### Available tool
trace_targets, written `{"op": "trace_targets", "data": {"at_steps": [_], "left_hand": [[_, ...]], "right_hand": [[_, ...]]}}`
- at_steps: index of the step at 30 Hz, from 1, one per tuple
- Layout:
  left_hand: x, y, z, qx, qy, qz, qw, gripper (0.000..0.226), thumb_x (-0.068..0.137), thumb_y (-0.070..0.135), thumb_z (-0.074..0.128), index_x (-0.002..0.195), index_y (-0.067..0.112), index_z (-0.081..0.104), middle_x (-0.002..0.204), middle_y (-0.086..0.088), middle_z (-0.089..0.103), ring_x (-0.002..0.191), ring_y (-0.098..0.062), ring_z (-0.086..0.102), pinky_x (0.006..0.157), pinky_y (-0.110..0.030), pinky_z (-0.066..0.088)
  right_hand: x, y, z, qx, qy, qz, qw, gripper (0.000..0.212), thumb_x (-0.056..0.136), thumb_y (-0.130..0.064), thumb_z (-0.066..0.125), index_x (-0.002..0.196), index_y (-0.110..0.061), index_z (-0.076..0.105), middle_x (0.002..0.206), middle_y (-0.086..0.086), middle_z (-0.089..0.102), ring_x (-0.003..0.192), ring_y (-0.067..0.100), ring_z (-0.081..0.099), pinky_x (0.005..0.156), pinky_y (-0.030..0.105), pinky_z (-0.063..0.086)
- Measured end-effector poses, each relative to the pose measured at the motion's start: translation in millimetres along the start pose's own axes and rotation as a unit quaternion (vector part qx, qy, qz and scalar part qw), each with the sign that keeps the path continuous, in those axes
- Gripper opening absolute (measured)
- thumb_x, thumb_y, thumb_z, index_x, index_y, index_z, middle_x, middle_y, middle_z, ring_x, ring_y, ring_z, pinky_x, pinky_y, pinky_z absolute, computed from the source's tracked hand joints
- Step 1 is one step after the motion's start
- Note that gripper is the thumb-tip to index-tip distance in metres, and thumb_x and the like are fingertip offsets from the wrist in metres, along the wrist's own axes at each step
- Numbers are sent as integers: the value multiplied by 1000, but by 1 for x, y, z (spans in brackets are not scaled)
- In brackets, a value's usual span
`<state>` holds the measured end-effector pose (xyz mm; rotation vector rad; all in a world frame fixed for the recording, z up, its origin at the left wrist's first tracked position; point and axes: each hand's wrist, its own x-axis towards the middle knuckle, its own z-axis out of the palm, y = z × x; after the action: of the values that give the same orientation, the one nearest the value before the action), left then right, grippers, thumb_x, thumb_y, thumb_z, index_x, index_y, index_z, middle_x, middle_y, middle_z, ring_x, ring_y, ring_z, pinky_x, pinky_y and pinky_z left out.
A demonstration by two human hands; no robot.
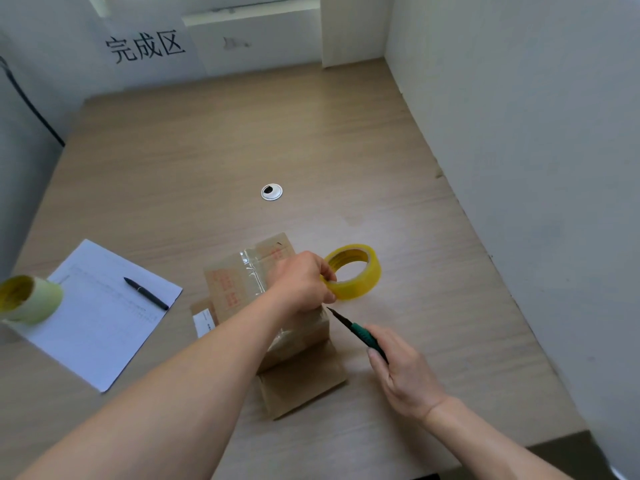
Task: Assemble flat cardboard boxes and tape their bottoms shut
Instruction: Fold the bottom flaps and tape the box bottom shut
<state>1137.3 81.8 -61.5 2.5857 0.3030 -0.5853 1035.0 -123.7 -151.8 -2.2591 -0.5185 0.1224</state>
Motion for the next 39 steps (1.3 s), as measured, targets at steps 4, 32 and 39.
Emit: {"op": "trace_targets", "data": {"at_steps": [4, 32, 39], "left_hand": [[0, 0, 2, 5, 6, -2, 1000, 25, 61, 40, 88, 70, 40, 65, 82, 13, 67, 91, -14, 62, 68, -23, 38], [-26, -29, 21, -35, 122, 110, 986, 23, 85, 41, 63, 103, 29, 55, 97, 12, 53, 96, -18, 55, 76, -34, 42], [-62, -48, 54, 65, 235, 115, 963, 55, 72, 67, 53, 111, 29, 55, 117, 6, 49, 100, -20, 48, 84, -38, 43]], "right_hand": [[2, 11, -1, -59, -31, 9, 998, 37, 96, -26, 48, 132, -17, 56, 111, 2, 62, 96, 26, 64, 77, 42, 55], [150, -23, -26, -131, -272, -1, 953, 31, 93, -38, 57, 121, -41, 46, 98, -9, 63, 87, 17, 57, 75, 31, 42], [165, -32, -26, -147, -370, -41, 917, 19, 88, -24, 56, 99, -35, 65, 81, -17, 57, 74, 7, 52, 65, 24, 36]]}}
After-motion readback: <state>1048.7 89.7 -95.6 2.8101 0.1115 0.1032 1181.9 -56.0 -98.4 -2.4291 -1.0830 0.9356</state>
